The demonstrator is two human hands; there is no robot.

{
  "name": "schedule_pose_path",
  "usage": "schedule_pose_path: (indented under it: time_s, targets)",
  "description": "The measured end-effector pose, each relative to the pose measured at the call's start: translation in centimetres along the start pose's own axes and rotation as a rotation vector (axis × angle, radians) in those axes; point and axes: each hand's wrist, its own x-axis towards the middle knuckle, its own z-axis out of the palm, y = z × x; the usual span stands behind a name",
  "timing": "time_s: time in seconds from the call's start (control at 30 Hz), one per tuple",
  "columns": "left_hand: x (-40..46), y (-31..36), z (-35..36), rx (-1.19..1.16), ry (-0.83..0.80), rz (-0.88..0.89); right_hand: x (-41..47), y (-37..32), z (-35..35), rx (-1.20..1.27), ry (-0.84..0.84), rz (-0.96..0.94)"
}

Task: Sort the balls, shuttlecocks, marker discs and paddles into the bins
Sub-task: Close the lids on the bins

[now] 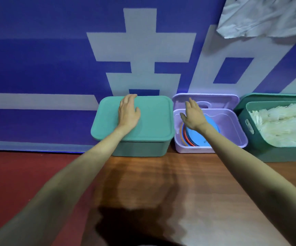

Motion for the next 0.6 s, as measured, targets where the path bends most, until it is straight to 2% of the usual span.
schedule_pose_path:
  time_s: [0.27,0.4,0.6]
  targets:
    - [4.9,5.9,6.8,0.094,-0.245,0.249,0.5,9.6,-4.2,-0.021,-0.011,0.004]
    - [7.2,8.2,10.0,0.163,-0.313,0.273,2.5,14.2,-5.7,-0.088,-0.006,-0.018]
    - [9.7,10.3,13.7,0.298,-0.343,0.181,5.5,17.8,-5.9,-0.212,0.009,-0.084]
